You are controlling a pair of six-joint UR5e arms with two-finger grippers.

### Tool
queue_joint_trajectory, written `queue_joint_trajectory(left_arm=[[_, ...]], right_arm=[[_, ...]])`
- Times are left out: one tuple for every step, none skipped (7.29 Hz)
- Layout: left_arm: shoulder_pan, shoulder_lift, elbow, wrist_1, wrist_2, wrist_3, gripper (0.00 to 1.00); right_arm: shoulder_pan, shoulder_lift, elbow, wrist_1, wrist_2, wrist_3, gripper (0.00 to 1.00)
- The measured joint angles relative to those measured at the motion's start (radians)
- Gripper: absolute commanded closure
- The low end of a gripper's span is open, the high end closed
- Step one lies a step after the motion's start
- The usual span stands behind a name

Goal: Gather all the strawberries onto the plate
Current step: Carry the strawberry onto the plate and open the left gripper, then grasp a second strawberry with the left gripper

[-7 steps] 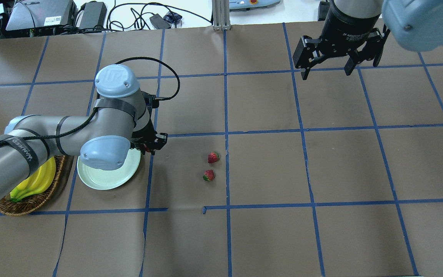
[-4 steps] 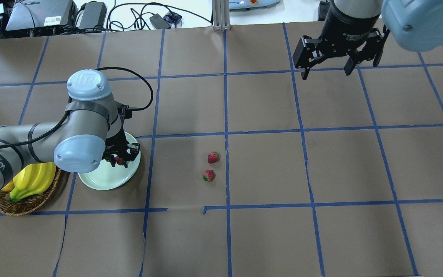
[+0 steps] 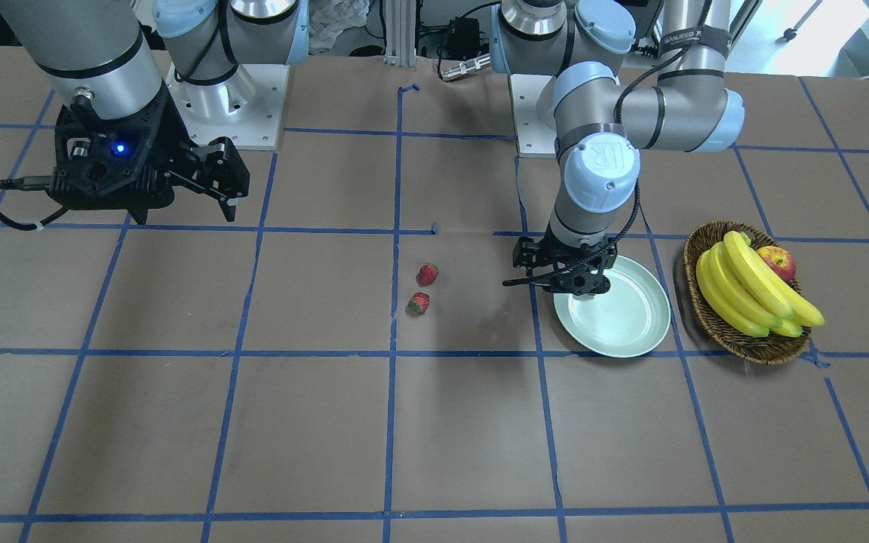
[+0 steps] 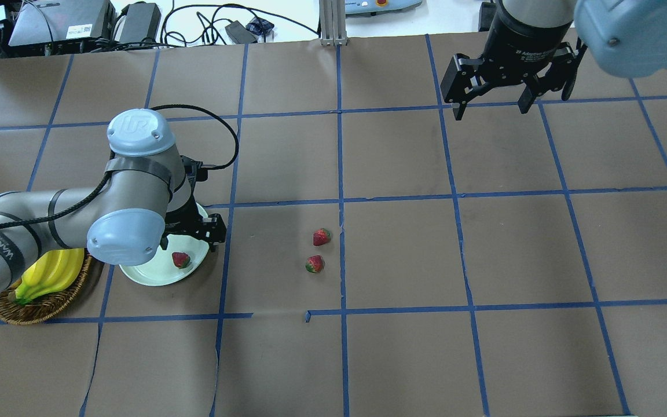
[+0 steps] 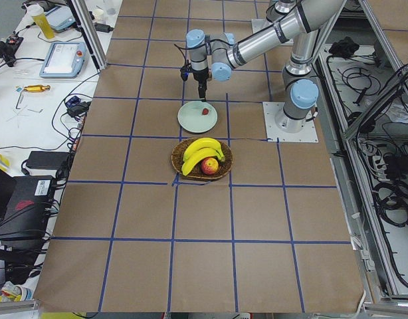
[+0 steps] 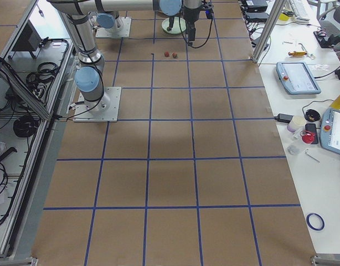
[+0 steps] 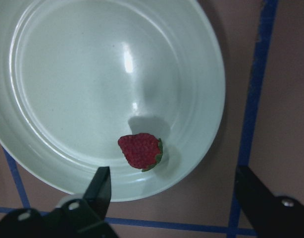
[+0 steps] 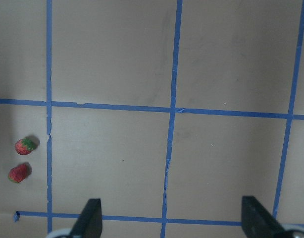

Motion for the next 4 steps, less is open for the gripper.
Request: queue_joint_trajectory(left_arm=[[-0.077, -0.016, 0.013, 0.048, -0.043, -0.036, 0.03], [-0.135, -0.033, 0.019, 0.099, -0.083, -0.072, 0.05], [-0.175, -0.057, 0.021, 0.148, -0.105, -0.111, 0.08], [-0.209, -0.083, 0.021, 0.187, -0.112, -0.138, 0.10]], right_arm=[[0.000, -0.001, 0.000, 0.001, 0.000, 0.000, 0.00], [0.000, -0.001, 0.000, 0.001, 0.000, 0.000, 0.00], [0.000, -0.001, 0.000, 0.001, 0.000, 0.000, 0.00], [0.001, -0.001, 0.000, 0.001, 0.000, 0.000, 0.00]])
